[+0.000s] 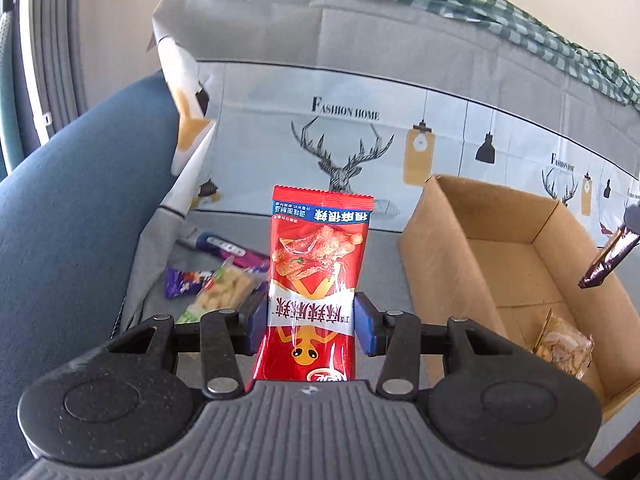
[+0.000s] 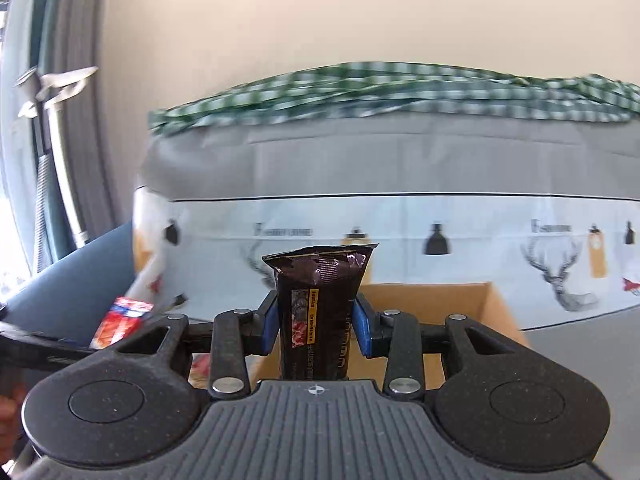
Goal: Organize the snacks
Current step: 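Lift the red bag and chocolate bar in both grippers toward the box, then open both grippers over the box to drop the red bag and chocolate bar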
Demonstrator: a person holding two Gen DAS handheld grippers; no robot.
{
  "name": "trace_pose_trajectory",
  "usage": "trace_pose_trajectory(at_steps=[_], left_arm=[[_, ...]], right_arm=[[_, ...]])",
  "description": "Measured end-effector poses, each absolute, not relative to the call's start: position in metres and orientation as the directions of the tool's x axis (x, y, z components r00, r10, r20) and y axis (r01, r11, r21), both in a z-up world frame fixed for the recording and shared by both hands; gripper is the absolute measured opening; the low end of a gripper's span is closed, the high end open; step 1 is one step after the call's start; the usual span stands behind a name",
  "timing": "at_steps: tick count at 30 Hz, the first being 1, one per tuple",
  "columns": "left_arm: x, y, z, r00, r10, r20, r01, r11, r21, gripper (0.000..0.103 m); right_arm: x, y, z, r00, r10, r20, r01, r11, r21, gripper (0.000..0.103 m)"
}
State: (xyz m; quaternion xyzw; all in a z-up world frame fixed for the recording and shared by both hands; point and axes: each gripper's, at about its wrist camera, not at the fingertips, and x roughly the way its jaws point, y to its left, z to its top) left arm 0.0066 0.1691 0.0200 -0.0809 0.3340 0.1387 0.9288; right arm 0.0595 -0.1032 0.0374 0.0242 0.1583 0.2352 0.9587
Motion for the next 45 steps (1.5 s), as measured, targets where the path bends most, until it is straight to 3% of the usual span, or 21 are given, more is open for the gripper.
trace_pose_trajectory(at_steps=[3, 5, 13, 22, 27, 34, 45], left_arm=[[0.012, 0.159, 0.024, 0.755, 0.198, -0.625, -0.302, 0.951, -0.063, 0.049], [0.016, 0.151, 0.025, 0.764, 0.190, -0.616, -0.293, 0.954, -0.069, 0.049], [0.030, 0.104, 0.035, 0.831, 0.130, -0.542, -0.209, 0.974, -0.086, 0.049], [0.035, 0.035, 0.038, 0.899, 0.045, -0.435, -0.054, 0.998, -0.010, 0.049], [0.042, 0.003, 0.027, 0.889, -0.004, -0.457, 0.013, 1.000, 0.016, 0.049], [0.062, -0.008, 0.016, 0.864, -0.053, -0.500, 0.031, 0.998, -0.053, 0.049], [0.085, -0.004, 0.004, 0.819, -0.039, -0.573, -0.003, 0.997, -0.072, 0.049]], right_arm=[[0.071, -0.129, 0.019, 0.857, 0.408, -0.315, -0.376, 0.913, 0.158, 0.039], [0.079, -0.140, 0.007, 0.845, 0.375, -0.381, -0.338, 0.927, 0.163, 0.039], [0.077, -0.174, 0.004, 0.868, 0.343, -0.360, -0.310, 0.939, 0.147, 0.039], [0.074, -0.187, 0.004, 0.886, 0.303, -0.351, -0.295, 0.952, 0.079, 0.039], [0.078, -0.189, 0.002, 0.887, 0.286, -0.362, -0.279, 0.958, 0.072, 0.039], [0.080, -0.180, -0.001, 0.885, 0.272, -0.377, -0.280, 0.959, 0.033, 0.039], [0.087, -0.160, -0.006, 0.883, 0.236, -0.405, -0.276, 0.960, -0.043, 0.039]])
